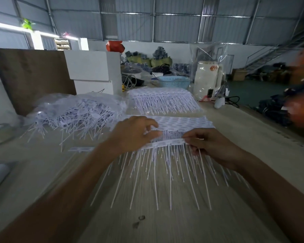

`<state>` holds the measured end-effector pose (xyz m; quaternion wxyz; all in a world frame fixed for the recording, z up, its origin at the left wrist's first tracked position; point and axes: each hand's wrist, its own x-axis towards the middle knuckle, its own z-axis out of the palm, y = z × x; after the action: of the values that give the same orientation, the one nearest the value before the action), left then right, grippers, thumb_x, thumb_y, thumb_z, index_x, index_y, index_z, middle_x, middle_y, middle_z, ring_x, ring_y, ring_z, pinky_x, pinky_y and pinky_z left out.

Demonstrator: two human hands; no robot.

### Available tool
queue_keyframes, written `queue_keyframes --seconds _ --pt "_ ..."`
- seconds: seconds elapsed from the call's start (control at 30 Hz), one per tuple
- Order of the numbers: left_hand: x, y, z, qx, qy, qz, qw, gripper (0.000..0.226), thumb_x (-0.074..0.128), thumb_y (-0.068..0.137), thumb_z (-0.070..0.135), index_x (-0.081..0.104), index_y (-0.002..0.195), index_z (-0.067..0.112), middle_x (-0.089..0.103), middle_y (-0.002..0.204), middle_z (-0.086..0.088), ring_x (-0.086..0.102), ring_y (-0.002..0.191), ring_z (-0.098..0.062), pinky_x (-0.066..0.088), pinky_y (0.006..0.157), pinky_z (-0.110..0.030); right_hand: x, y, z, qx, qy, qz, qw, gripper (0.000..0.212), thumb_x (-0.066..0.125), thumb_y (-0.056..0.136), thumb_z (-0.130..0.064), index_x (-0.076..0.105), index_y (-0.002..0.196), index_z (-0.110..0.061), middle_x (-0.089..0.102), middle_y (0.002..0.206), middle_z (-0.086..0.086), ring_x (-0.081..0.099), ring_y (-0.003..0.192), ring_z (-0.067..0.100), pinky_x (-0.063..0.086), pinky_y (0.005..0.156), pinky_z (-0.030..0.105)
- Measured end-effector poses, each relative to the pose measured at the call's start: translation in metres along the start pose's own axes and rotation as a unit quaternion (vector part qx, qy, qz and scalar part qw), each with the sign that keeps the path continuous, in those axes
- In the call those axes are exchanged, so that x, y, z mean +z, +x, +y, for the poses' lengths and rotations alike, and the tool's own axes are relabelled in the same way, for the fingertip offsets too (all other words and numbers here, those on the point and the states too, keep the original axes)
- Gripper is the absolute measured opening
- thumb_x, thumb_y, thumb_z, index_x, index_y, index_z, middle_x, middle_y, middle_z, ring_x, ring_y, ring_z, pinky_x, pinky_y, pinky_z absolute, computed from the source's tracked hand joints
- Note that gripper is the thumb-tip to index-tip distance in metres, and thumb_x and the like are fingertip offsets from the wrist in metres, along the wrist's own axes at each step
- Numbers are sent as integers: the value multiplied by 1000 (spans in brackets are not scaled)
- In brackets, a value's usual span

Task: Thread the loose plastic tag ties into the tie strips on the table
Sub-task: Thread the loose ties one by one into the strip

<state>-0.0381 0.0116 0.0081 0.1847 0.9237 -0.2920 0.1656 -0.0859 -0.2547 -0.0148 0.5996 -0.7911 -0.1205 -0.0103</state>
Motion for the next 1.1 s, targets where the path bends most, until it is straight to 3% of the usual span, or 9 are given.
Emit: queue_keyframes --seconds 0.1,0.2,0.33,0.47,0.57,0.7,0.93,1.03,1.1 --pt "22 -3 34 54 -110 -13 992 38 61 87 58 65 120 39 69 105 16 64 94 -4 54 84 -36 7 0 0 -15 49 11 999 10 68 91 -10 76 97 -8 60 79 14 58 68 15 51 64 25" --pt "41 -8 49 69 -36 41 996 28 62 94 38 64 120 31 71 105 6 66 91 -18 54 75 -38 13 1 1 -6 79 27 997 11 69 91 -9 76 99 -5 61 83 12 59 67 12 52 62 23" --pt "48 -12 46 72 23 92 993 27 54 98 33 63 121 24 69 103 2 65 89 -25 47 66 -34 15 -3 -4 84 149 10 985 13 68 93 -16 70 99 -4 65 79 9 60 59 14 49 48 23" --pt "53 -15 44 78 18 103 991 24 54 98 34 65 118 25 68 99 3 65 89 -24 51 67 -35 16 -8 -7 86 85 -15 993 17 61 98 -22 64 88 -8 57 68 8 49 52 13 37 43 23" --pt "53 -16 42 78 33 97 992 28 53 98 38 65 121 27 68 107 6 65 100 -22 52 74 -36 16 -11 -14 6 -62 13 998 20 59 100 -21 66 90 -5 58 62 11 50 49 18 41 42 26" --pt "53 -17 43 91 45 97 990 25 50 100 39 67 113 26 69 99 7 66 95 -22 50 70 -33 14 -13 -20 -88 -222 23 971 16 58 101 -24 68 94 -14 64 56 4 54 41 15 45 41 25" --pt "52 -16 42 70 7 61 996 28 46 103 37 70 112 25 69 93 5 65 88 -19 51 70 -34 13 -13 -16 -151 -271 32 950 14 59 101 -19 67 91 -14 65 56 1 54 39 11 45 45 21" --pt "54 -13 43 42 -82 42 995 30 51 102 38 74 91 21 69 74 0 63 66 -16 51 64 -33 14 -13 -17 -209 -320 40 923 19 59 100 -15 65 82 -15 61 57 -5 58 49 8 43 54 17" --pt "54 -11 43 32 -122 48 991 28 55 101 38 75 88 22 70 71 1 61 62 -13 52 64 -35 13 -11 -16 -216 -316 53 922 16 60 99 -15 67 85 -15 61 57 -7 58 50 6 43 56 17"
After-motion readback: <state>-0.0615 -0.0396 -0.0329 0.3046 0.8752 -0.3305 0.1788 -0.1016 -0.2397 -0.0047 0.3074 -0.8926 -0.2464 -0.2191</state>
